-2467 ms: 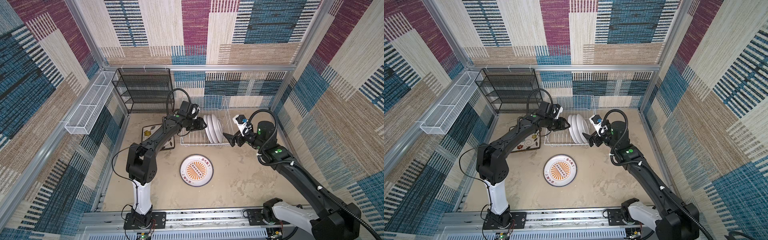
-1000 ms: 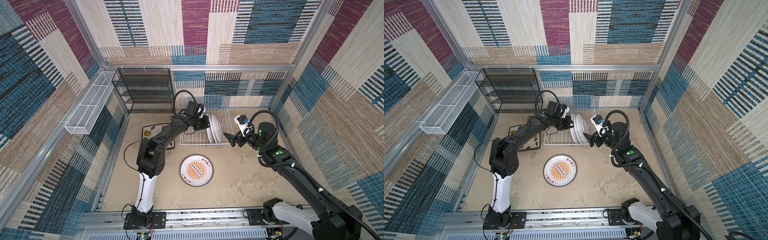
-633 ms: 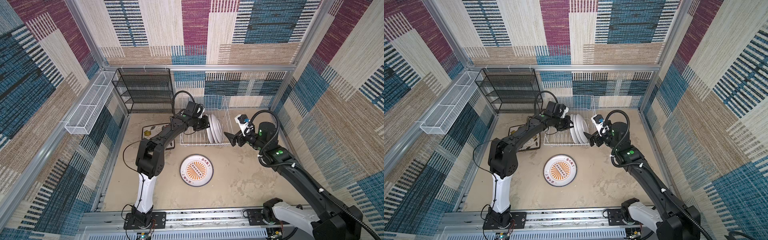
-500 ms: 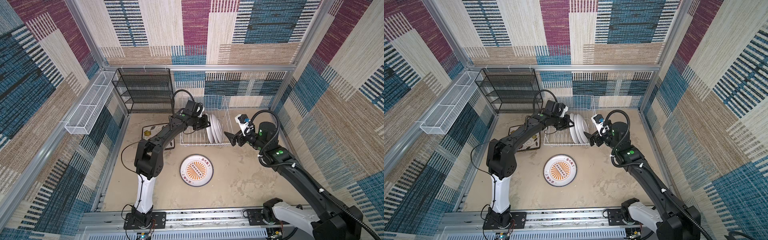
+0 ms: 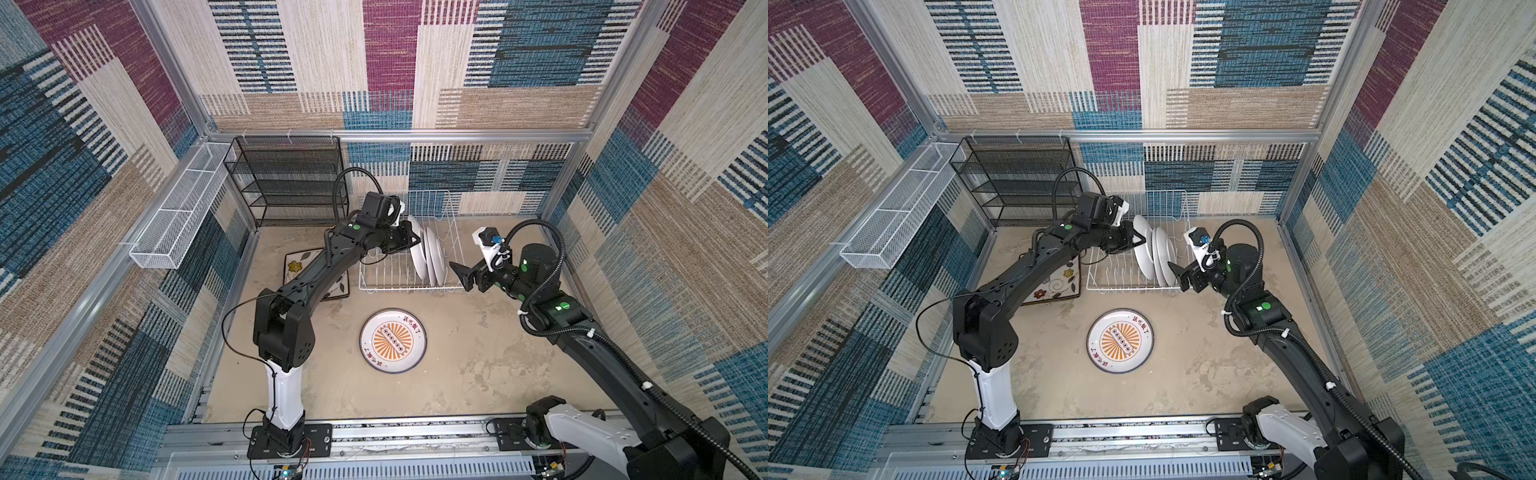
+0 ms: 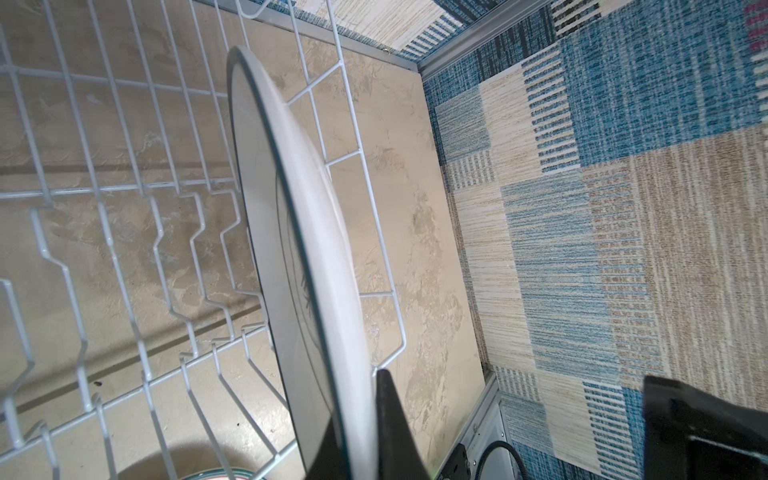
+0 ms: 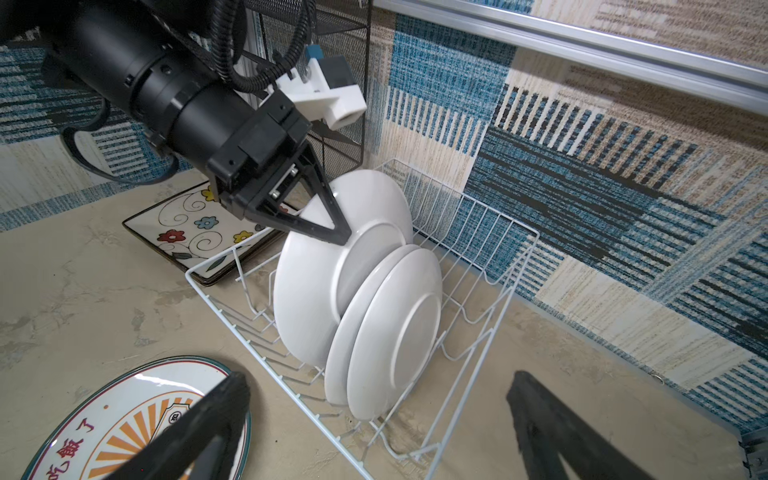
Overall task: Unload the plates from the dish rack
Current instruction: 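Close the left gripper on the top rim of the green-rimmed plate, then lift the green-rimmed plate up out of the rack with the left gripper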
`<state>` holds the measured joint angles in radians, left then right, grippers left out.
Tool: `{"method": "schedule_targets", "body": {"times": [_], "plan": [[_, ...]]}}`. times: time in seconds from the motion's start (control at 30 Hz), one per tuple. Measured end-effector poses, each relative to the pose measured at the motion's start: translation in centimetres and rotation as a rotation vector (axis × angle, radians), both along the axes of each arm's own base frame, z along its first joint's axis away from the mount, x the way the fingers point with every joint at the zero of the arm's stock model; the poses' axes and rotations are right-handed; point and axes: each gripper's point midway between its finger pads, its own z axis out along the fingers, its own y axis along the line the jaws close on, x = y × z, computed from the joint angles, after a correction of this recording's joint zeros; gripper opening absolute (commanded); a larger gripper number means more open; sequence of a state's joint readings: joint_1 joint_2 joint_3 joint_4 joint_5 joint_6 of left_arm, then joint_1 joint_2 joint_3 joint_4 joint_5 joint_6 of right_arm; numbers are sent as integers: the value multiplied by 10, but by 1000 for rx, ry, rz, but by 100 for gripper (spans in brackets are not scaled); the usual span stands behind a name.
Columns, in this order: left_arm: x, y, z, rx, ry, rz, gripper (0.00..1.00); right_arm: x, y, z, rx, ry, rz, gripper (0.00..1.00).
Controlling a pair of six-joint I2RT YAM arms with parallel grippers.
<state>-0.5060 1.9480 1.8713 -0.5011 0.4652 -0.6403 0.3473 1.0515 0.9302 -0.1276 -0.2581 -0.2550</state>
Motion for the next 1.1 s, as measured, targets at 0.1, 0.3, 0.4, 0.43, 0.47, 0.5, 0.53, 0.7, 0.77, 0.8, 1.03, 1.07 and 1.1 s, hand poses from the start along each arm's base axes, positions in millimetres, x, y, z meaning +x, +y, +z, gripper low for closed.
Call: {"method": "schedule_targets", "body": {"times": [0.1,0.3,0.4,0.43,0.47,0.5,0.53,0.7,0.77,0.8,1.03,1.07,1.1], "plan": [[0,2,5,-1,-14,7,0,0,0,-1,2,3,-1,99],[1,8,8,7,-21,35,0,0,0,-1,5,5,-2,99],[-1,8,13,4,-31,38,0,-1,0,-1,6,4,-2,99],[-1,9,16,2,-35,38,0,-1,0,-1,6,5,-2,99],[-2,9,18,-1,-39,38,0,-1,-1,-1,7,5,-5,99],[-2,10,20,-2,-42,38,0,-1,-1,-1,7,5,-9,99],[-3,10,22,-4,-46,39,0,-1,-1,-1,8,5,-9,99],[-5,13,32,-13,-63,42,0,1,-4,-2,13,6,-28,99],[-6,14,37,-17,-71,44,0,1,-4,-1,14,5,-30,99],[-6,15,39,-19,-75,45,0,1,-4,-1,15,5,-30,99],[-14,21,53,-28,-99,51,0,1,-4,-1,22,4,-31,99],[-15,22,54,-26,-102,54,0,1,-4,-1,22,4,-31,99],[-15,23,54,-21,-108,60,0,1,-4,-1,22,4,-31,99]]}}
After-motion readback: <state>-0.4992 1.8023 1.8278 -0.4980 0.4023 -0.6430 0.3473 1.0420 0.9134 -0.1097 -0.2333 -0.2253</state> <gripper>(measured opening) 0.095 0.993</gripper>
